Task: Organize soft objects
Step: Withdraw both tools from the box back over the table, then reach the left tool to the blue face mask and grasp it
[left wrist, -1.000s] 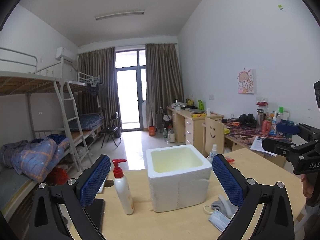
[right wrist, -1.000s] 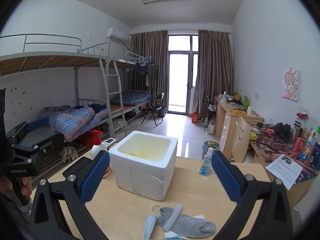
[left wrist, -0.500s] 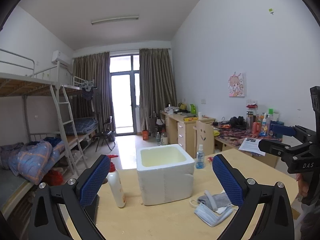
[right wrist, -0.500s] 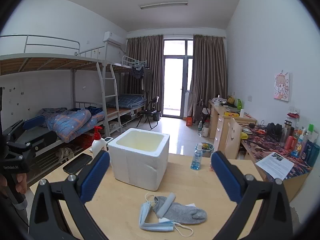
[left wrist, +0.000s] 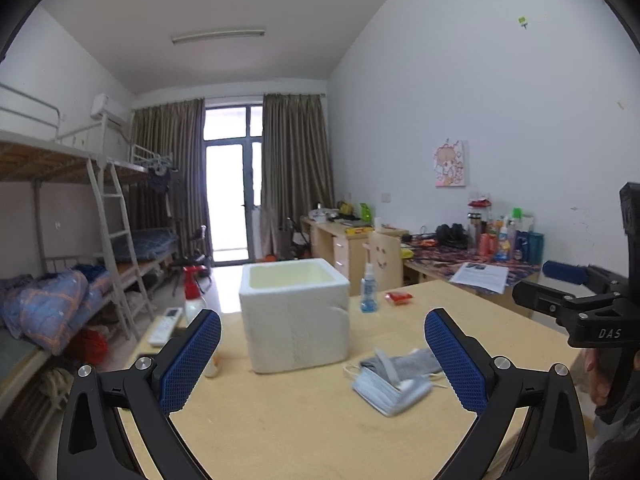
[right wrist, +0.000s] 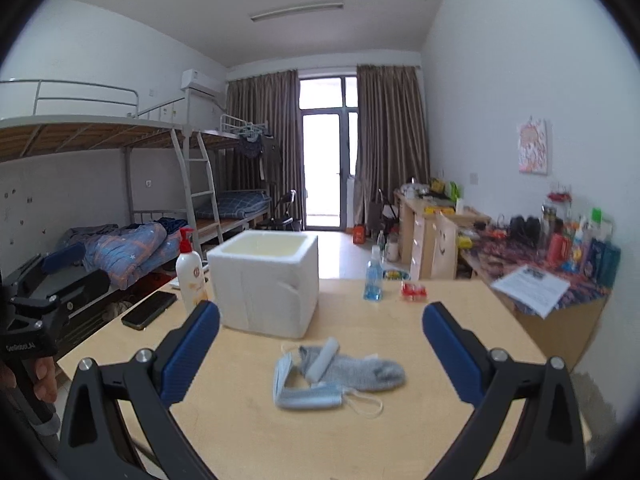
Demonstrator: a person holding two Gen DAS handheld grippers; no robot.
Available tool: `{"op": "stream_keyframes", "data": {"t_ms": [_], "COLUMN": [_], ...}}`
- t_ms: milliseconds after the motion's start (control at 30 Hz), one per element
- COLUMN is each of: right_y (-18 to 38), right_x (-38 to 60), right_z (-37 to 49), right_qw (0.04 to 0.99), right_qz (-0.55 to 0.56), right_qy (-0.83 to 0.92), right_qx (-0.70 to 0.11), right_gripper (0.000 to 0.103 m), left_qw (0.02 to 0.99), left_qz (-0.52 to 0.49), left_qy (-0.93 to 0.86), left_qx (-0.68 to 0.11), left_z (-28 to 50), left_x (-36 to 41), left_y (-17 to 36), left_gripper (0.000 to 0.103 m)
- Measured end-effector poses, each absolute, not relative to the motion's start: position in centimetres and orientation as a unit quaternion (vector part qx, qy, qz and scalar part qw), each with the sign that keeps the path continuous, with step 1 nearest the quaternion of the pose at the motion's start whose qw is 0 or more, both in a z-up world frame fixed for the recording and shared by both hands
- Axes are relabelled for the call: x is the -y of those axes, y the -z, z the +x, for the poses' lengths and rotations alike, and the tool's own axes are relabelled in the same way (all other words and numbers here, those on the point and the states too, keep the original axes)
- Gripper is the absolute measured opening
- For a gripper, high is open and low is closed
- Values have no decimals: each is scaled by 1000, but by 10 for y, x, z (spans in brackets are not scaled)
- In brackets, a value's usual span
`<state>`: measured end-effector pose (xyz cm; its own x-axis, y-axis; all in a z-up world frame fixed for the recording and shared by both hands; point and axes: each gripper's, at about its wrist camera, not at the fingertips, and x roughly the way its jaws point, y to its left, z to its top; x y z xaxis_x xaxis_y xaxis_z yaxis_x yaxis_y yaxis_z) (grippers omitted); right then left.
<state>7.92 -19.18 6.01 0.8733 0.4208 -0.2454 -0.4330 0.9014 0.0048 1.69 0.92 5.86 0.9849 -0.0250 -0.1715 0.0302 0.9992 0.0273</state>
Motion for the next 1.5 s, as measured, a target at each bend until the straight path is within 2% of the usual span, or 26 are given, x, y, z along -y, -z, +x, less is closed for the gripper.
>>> {"op": "stream_keyframes", "data": {"t_ms": [900, 1500], "right_y": [-3, 22], "right_x": [212, 223], "right_z": [26, 32], "right_qw": [969, 968], "right_qz": [-12, -3], "right_qy": [-214, -203], "right_qx": [-124, -146], "right_gripper": [103, 103], "left_qw": [998, 993], "left_qz": [-8, -16], "left_qy": [-6, 43], "left_qx": [-68, -107], "left_z": [-22, -4], "left_x": [4, 22], "left_y": [11, 40], "left_gripper": [102, 102]}}
